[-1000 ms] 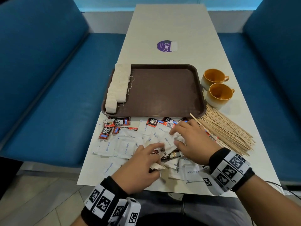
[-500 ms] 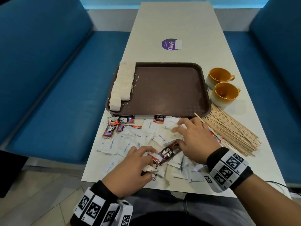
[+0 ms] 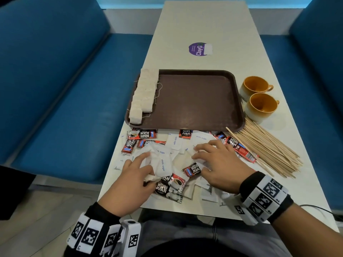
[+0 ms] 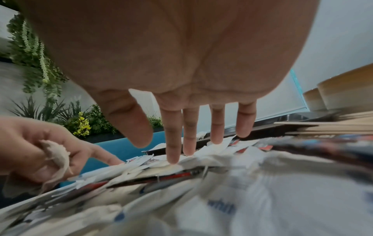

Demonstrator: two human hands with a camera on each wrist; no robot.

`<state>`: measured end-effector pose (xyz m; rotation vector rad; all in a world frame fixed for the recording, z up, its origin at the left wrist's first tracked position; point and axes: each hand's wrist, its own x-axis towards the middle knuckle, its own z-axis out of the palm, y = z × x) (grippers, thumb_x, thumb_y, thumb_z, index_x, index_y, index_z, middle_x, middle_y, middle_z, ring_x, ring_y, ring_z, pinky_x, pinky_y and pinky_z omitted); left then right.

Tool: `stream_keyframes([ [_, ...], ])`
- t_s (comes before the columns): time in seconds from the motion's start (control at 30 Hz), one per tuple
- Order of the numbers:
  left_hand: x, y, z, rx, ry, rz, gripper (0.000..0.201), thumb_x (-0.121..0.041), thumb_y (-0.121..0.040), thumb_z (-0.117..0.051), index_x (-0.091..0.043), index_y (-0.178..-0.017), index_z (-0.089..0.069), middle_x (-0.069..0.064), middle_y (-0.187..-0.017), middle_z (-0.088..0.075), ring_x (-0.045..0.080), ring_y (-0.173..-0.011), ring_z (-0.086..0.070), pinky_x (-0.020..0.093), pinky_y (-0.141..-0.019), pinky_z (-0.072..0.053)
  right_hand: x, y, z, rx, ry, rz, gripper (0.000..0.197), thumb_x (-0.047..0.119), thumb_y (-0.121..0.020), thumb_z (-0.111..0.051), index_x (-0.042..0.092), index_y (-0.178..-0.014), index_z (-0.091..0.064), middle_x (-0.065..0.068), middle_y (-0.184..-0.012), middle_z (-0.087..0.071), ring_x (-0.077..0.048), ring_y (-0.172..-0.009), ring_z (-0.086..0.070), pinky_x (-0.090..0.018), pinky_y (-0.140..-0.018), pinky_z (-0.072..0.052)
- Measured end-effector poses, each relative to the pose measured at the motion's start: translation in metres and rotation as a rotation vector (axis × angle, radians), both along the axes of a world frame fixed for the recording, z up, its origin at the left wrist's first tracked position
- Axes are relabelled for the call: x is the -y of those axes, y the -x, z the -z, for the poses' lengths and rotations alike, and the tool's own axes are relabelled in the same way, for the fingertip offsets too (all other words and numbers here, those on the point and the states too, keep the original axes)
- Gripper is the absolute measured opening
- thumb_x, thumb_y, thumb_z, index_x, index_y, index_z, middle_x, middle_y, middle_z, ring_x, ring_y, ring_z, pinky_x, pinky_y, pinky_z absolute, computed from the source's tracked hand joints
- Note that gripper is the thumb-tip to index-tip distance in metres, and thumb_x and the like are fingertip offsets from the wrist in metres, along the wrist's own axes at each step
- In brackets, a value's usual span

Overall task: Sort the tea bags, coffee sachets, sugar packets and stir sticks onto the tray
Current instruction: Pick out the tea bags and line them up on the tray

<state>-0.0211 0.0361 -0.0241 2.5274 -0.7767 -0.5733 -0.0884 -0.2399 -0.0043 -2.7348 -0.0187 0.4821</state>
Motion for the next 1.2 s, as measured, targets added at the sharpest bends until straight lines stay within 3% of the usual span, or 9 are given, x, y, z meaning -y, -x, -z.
stream_keyframes([
  [0.2, 0.003, 0.01, 0.003, -0.029, 0.014, 0.032, 0.009, -0.033, -0.095, -0.061, -0.032, -0.087, -0.055, -0.02, -0.159, -0.02, 0.016, -0.125, -0.032, 0.03, -0.101, -0.035, -0.029, -0.007, 0.003, 0.046, -0.133, -0.093, 0.051, 0.046, -0.098, -0.05, 0.043, -0.148, -0.042, 0.026, -0.159, -0.031, -0.012, -0.144, -0.02, -0.041, -0.115, -0.021],
  [0.4, -0.006, 0.015, 0.006, -0.051, 0.058, 0.038, 0.006, -0.03, -0.092, -0.059, -0.033, -0.088, -0.055, -0.029, -0.149, -0.025, 0.014, -0.12, -0.034, 0.028, -0.098, -0.038, -0.044, -0.023, 0.011, 0.024, -0.005, -0.146, 0.052, 0.052, -0.099, -0.042, 0.044, -0.15, -0.04, 0.025, -0.16, -0.031, -0.016, -0.149, -0.019, -0.045, -0.117, -0.018],
  [0.57, -0.018, 0.012, 0.01, -0.033, 0.087, -0.024, 0.009, -0.027, -0.091, -0.062, -0.032, -0.088, -0.055, -0.027, -0.146, -0.028, 0.011, -0.118, -0.034, 0.027, -0.094, -0.038, -0.034, -0.024, 0.007, 0.05, 0.06, -0.095, 0.054, 0.057, -0.101, -0.04, 0.041, -0.152, -0.038, 0.023, -0.16, -0.03, -0.016, -0.149, -0.017, -0.046, -0.118, -0.018],
  [0.67, -0.018, 0.012, 0.013, -0.012, 0.096, -0.066, 0.01, -0.026, -0.092, -0.062, -0.032, -0.089, -0.054, -0.024, -0.146, -0.029, 0.013, -0.119, -0.034, 0.029, -0.096, -0.039, -0.043, -0.015, 0.003, 0.066, -0.073, -0.175, 0.044, 0.052, -0.101, -0.043, 0.048, -0.144, -0.045, 0.026, -0.156, -0.035, -0.012, -0.143, -0.021, -0.043, -0.113, -0.022],
  [0.77, -0.016, 0.011, 0.016, 0.004, 0.102, -0.1, 0.011, -0.022, -0.092, -0.062, -0.03, -0.092, -0.055, -0.021, -0.146, -0.029, 0.013, -0.117, -0.034, 0.027, -0.093, -0.036, -0.057, -0.001, 0.006, 0.025, -0.066, -0.319, 0.034, 0.053, -0.101, -0.042, 0.048, -0.13, -0.058, 0.026, -0.145, -0.042, -0.013, -0.135, -0.025, -0.039, -0.109, -0.026],
  [0.9, -0.015, 0.009, 0.017, 0.023, 0.127, -0.125, 0.01, -0.02, -0.093, -0.06, -0.028, -0.094, -0.054, -0.017, -0.149, -0.029, 0.016, -0.115, -0.036, 0.026, -0.091, -0.033, -0.048, 0.002, 0.004, -0.004, -0.017, -0.23, 0.038, 0.059, -0.1, -0.044, 0.045, -0.132, -0.059, 0.023, -0.138, -0.043, -0.014, -0.131, -0.026, -0.037, -0.109, -0.026],
  [1.07, -0.015, 0.008, 0.012, 0.009, 0.237, -0.138, 0.017, -0.015, -0.091, -0.06, -0.03, -0.085, -0.054, -0.035, -0.149, -0.034, 0.014, -0.116, -0.041, 0.025, -0.086, -0.037, -0.031, 0.0, 0.002, 0.05, 0.047, -0.128, 0.039, 0.056, -0.099, -0.045, 0.041, -0.132, -0.058, 0.023, -0.147, -0.038, -0.014, -0.139, -0.022, -0.038, -0.112, -0.023],
  [1.2, -0.017, 0.007, 0.004, -0.033, 0.24, 0.019, 0.018, -0.015, -0.086, -0.063, -0.031, -0.082, -0.057, -0.038, -0.146, -0.041, 0.007, -0.115, -0.041, 0.016, -0.091, -0.034, -0.046, 0.008, -0.002, 0.072, -0.081, -0.28, 0.036, 0.05, -0.101, -0.045, 0.048, -0.136, -0.054, 0.028, -0.149, -0.038, -0.012, -0.137, -0.022, -0.037, -0.107, -0.024],
])
